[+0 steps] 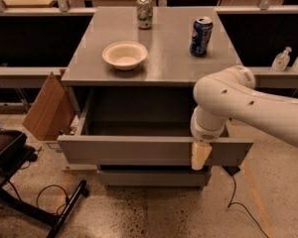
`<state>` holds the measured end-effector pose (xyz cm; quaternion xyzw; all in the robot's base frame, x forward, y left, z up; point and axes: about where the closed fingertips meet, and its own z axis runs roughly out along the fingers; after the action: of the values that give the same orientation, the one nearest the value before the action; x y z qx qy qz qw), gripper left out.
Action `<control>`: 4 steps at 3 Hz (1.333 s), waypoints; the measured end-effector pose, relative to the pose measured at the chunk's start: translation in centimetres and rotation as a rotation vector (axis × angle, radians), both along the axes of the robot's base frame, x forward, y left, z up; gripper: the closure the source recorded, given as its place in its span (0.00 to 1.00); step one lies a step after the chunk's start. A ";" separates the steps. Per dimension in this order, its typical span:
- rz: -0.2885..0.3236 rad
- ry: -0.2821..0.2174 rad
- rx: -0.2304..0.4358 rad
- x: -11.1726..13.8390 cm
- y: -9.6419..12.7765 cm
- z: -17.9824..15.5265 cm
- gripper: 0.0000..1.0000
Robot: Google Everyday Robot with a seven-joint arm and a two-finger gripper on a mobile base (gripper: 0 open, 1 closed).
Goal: Open top drawer
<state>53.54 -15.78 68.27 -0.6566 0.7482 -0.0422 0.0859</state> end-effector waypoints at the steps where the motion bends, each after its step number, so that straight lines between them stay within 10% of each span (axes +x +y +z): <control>1: -0.055 0.135 -0.050 -2.6 -0.8 -2.4 0.49; 3: -0.148 0.239 -0.115 -9.7 -2.4 1.2 0.96; 4: -0.150 0.238 -0.117 -9.9 -2.4 1.5 0.00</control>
Offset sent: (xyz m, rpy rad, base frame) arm -0.1018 -0.0253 0.0142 -0.1573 0.2717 -0.1571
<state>43.66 -18.21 69.78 -0.6030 0.7963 -0.0142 -0.0451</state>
